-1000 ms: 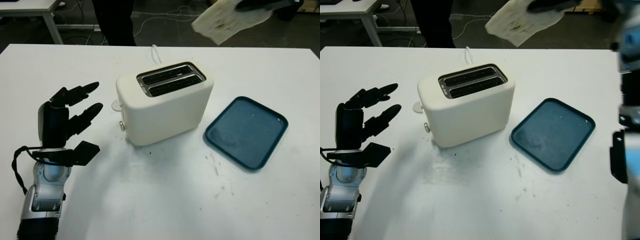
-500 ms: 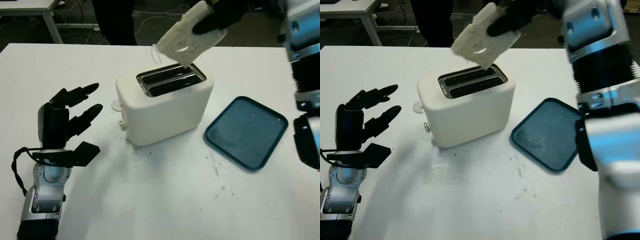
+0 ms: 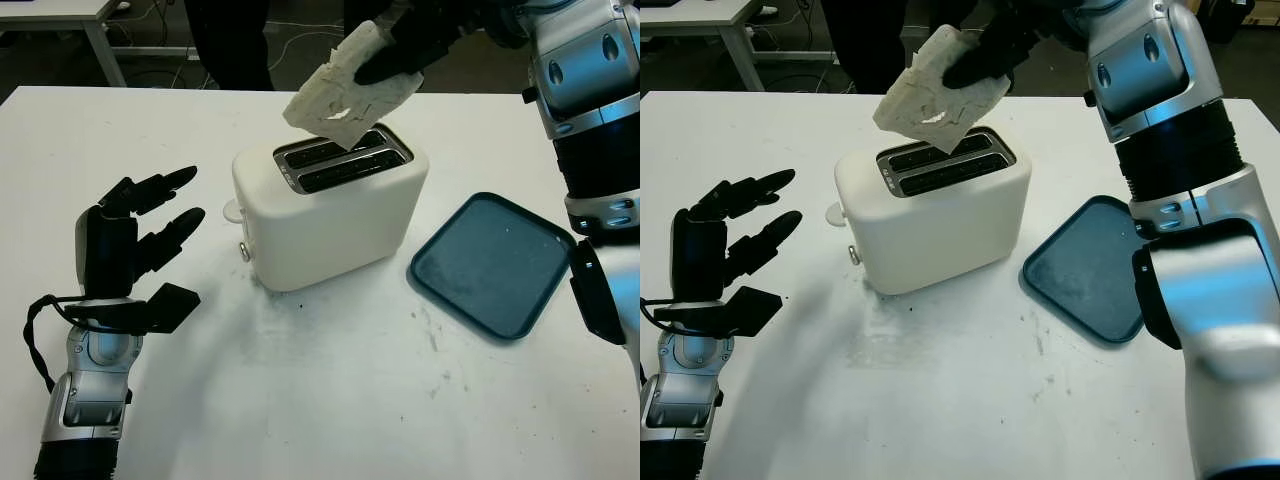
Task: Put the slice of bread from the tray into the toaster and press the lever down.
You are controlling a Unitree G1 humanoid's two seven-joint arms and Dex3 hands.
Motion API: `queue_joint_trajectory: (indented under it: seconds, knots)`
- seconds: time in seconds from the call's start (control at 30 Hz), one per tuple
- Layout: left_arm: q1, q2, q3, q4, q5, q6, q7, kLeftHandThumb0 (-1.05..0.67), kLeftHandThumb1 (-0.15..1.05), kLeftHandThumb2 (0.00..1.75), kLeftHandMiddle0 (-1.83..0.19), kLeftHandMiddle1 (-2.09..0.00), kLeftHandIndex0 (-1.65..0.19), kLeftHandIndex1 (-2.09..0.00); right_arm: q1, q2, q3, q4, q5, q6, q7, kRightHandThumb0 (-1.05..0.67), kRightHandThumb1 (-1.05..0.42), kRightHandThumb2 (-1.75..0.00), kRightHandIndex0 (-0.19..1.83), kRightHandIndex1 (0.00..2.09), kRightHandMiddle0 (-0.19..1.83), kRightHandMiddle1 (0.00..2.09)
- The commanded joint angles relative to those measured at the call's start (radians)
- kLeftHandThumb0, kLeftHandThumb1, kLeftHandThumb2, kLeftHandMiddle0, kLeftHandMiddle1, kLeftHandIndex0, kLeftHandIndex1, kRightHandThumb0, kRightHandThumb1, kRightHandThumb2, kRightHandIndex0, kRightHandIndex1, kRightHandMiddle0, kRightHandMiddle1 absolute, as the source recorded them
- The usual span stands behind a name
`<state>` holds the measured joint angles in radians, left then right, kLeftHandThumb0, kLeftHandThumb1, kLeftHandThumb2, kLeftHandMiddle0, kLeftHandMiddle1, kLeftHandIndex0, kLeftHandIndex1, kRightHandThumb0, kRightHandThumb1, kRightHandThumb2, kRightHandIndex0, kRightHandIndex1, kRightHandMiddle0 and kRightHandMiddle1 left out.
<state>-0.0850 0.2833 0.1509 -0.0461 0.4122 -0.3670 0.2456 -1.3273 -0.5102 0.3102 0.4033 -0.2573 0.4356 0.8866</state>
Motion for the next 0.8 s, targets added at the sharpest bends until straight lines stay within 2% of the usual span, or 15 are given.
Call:
queue_joint_trajectory:
  seconds: [0.0, 0.3, 0.53, 0.77]
  knots:
    - [0.013, -0.001, 0.0, -0.014, -0.007, 0.009, -0.003, -0.49, 0.92, 0.15, -0.61, -0.91, -0.92, 0.0, 0.003, -0.017, -0.001, 0.01, -0.001, -0.024, 0.015, -0.41, -0.92, -0.28, 1.08, 1.75, 0.85, 1.75]
    - [0.008, 0.0, -0.001, -0.005, -0.011, -0.004, 0.003, -0.49, 0.92, 0.15, -0.61, -0.92, -0.93, 0.0, 0.015, -0.02, -0.008, 0.006, 0.005, 0.03, 0.039, -0.39, -0.92, -0.28, 1.06, 1.75, 0.82, 1.75]
    - [0.006, 0.001, -0.001, 0.002, 0.0, -0.012, 0.016, -0.49, 0.92, 0.15, -0.62, -0.92, -0.93, 0.0, 0.036, -0.06, -0.004, -0.032, 0.005, 0.011, 0.085, -0.36, -0.92, -0.33, 1.02, 1.75, 0.81, 1.75]
    - [0.008, -0.001, -0.003, -0.009, -0.001, 0.002, 0.007, -0.5, 0.92, 0.16, -0.62, -0.91, -0.92, 0.0, 0.09, -0.075, -0.006, -0.065, 0.003, -0.007, 0.08, -0.37, -0.92, -0.28, 1.04, 1.75, 0.83, 1.75]
